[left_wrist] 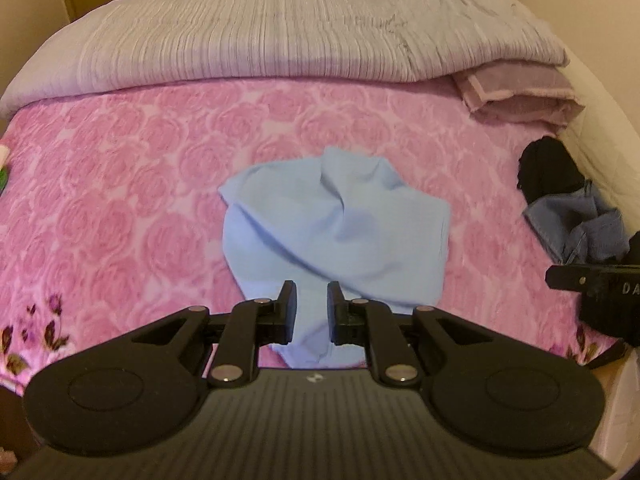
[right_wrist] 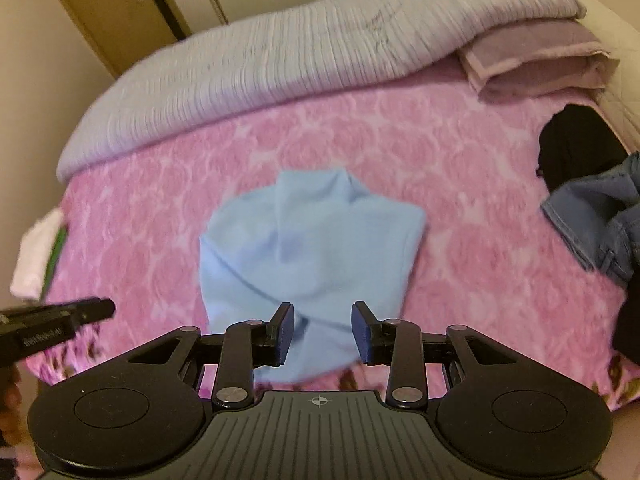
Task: Fold clothes
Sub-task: 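Lift the light blue sweatshirt with both grippers and drop it on the open sheet, then move both open grippers over the crumpled sweatshirt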
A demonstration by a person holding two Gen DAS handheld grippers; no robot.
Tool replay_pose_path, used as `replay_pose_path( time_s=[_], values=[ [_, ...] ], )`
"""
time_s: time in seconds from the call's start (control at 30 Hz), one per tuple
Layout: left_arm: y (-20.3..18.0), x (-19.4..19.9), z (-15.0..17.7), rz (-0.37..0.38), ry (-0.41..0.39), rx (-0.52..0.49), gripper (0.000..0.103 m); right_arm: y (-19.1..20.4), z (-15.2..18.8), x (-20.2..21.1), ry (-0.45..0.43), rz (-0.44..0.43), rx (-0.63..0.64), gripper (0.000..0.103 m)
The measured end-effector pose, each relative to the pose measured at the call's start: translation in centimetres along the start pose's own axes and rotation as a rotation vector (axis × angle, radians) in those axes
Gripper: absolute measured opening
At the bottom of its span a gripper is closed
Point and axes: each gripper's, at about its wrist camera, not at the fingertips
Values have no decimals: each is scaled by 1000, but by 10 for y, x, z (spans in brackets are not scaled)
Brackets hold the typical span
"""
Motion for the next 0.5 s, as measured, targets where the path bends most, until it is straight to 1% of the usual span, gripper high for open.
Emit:
replay_pose_path(
  time_s=[0.2,0.33,0.5],
  values=[
    [-27,15,45,-50,28,28,14,-10,36,38,57,-4,24,36],
    [-45,29,78,-77,42,54,18,-20,60,64,92,-10,38,36],
    [-58,50,111,-111,49,92,18,-32,85,71,141,-24,78,36]
  ],
)
Point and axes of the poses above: each gripper's, at about its wrist camera, not at the fingertips, and x roughly against the way its jaws point, y to its left, z to its underside, and after that the axes turned 11 degrees about -z, right-handed
